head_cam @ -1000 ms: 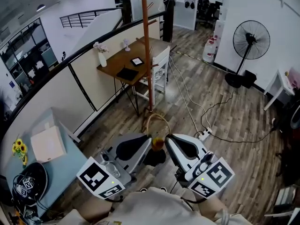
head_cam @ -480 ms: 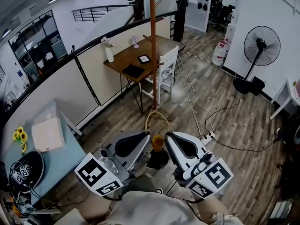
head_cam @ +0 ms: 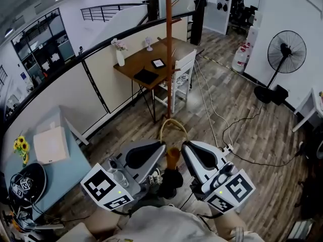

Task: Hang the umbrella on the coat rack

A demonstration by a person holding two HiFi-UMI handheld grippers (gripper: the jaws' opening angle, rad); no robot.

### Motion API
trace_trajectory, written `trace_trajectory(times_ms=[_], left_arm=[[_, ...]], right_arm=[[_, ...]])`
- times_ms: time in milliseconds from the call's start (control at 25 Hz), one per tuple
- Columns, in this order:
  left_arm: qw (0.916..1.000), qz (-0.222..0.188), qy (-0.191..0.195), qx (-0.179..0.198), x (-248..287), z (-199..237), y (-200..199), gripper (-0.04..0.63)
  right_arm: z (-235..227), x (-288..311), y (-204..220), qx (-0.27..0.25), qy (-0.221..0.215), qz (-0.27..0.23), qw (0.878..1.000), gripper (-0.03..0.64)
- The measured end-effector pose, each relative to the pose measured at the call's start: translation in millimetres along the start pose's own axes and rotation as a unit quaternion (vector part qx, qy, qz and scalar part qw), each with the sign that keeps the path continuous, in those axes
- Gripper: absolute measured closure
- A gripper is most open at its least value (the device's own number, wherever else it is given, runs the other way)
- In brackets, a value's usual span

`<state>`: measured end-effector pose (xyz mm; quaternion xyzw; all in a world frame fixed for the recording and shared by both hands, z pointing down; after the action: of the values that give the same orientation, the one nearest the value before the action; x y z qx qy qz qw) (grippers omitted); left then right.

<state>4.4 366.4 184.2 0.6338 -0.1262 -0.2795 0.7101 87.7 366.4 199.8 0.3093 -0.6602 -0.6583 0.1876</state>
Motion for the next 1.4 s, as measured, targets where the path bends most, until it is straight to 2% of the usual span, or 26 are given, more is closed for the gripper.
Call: trace_trajectory(times_ms=[240, 640, 1040, 1400], left_arm=[[1.0, -0.002, -0.001, -0.004, 20.1, 46.2, -1.1, 0.595], [0.9999, -0.002, -0.01, -0.014, 66.5, 175.2, -21.1, 0.595], [0.9997, 0.008, 0.018, -0.016, 104.7, 303.6, -39.5, 0.595], [0.999, 0.014, 0.035, -0.022, 127.2, 371.5, -37.4, 0.595]], right_arm=[[-33.0, 38.1, 6.1, -0.003, -0.002, 0.005, 1.0, 0.609], [-110.5, 149.6, 11.0, -0.005, 0.003, 0.014, 1.0, 0.609], [-173.9, 264.4, 24.2, -0.002, 0.008, 0.02, 1.0, 0.609], [-213.8, 316.9, 42.9, 0.017, 0.03, 0.018, 0.999, 0.609]])
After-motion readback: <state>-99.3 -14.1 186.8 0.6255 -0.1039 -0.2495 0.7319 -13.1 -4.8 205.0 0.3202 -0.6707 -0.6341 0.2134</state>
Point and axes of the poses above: the fingertips, and each gripper's own axes: x forward along the fingers, z to its left, y out of its underside, the point moved 2 cm from there along -x, backward along the fingers, and after that the axes turned 5 degrees about -x, right-handed, at the moved point
